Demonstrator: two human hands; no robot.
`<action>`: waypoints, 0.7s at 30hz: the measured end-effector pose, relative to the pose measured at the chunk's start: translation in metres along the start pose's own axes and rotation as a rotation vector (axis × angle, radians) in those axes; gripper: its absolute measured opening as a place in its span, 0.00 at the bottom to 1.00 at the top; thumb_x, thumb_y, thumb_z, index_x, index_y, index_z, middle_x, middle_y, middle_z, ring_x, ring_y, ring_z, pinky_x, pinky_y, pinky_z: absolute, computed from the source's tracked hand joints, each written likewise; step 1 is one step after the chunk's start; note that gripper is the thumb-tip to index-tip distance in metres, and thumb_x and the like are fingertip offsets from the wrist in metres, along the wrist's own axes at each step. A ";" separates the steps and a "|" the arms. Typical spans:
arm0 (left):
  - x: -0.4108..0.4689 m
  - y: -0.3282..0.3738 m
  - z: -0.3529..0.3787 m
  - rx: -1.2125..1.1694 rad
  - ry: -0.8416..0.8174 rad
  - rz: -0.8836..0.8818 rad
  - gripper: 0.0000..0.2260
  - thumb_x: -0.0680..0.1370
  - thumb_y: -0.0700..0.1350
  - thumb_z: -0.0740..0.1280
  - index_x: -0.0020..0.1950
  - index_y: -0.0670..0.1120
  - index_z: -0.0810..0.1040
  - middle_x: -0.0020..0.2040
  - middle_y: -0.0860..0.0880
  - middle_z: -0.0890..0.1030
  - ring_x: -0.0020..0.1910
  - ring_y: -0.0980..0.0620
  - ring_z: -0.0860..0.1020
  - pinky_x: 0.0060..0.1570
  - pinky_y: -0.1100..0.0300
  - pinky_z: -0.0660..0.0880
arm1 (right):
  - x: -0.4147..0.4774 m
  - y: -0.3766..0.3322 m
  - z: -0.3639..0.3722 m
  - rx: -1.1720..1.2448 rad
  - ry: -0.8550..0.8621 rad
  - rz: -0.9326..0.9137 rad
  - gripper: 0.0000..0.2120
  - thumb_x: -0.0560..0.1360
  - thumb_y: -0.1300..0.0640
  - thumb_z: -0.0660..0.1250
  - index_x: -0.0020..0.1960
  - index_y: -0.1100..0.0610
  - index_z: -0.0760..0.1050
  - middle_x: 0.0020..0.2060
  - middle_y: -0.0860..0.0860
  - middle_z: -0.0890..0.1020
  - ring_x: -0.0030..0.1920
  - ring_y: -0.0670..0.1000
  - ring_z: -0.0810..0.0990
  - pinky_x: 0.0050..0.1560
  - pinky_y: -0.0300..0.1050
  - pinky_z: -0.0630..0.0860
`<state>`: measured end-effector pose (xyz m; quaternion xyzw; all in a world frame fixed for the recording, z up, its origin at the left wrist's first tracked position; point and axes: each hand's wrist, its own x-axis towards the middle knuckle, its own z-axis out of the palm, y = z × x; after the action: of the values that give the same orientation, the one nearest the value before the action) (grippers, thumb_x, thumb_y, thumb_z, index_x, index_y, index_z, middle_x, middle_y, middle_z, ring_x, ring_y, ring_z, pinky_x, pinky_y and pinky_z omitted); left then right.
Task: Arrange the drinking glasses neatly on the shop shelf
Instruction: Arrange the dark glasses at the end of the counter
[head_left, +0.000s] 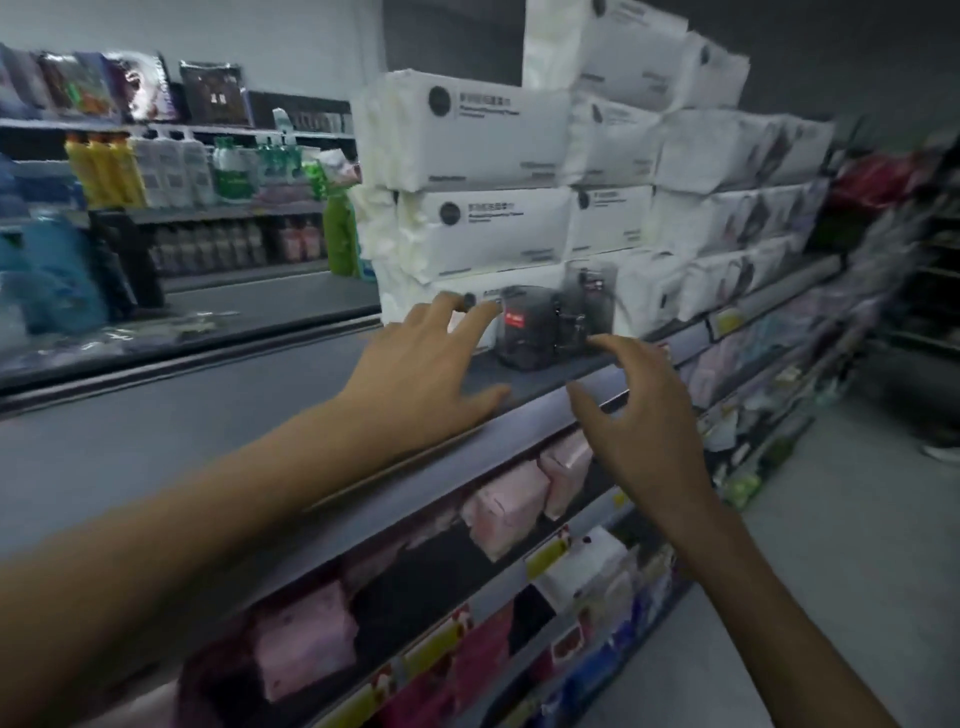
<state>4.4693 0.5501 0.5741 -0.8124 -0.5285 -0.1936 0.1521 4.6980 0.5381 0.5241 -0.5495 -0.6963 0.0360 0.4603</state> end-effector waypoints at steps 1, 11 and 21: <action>0.016 0.007 0.009 0.002 0.010 -0.002 0.34 0.77 0.67 0.64 0.79 0.54 0.60 0.72 0.46 0.68 0.68 0.40 0.72 0.59 0.43 0.76 | 0.012 0.013 -0.002 0.014 0.021 0.034 0.23 0.81 0.51 0.69 0.74 0.53 0.71 0.70 0.53 0.74 0.69 0.54 0.73 0.68 0.52 0.72; 0.097 0.047 0.064 -0.184 0.061 -0.275 0.21 0.77 0.57 0.72 0.67 0.53 0.74 0.71 0.44 0.65 0.66 0.37 0.70 0.55 0.45 0.77 | 0.124 0.072 0.006 0.040 0.030 0.024 0.34 0.79 0.51 0.70 0.80 0.43 0.59 0.59 0.56 0.74 0.54 0.53 0.77 0.56 0.47 0.75; 0.092 0.028 0.067 -0.664 0.143 -0.370 0.17 0.70 0.46 0.81 0.33 0.48 0.74 0.31 0.54 0.76 0.35 0.59 0.74 0.32 0.65 0.65 | 0.131 0.064 0.031 0.060 -0.028 0.011 0.27 0.71 0.48 0.79 0.58 0.48 0.63 0.55 0.52 0.73 0.46 0.53 0.76 0.47 0.45 0.72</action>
<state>4.5390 0.6425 0.5579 -0.6928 -0.5628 -0.4346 -0.1200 4.7275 0.6820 0.5499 -0.5385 -0.6984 0.0671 0.4666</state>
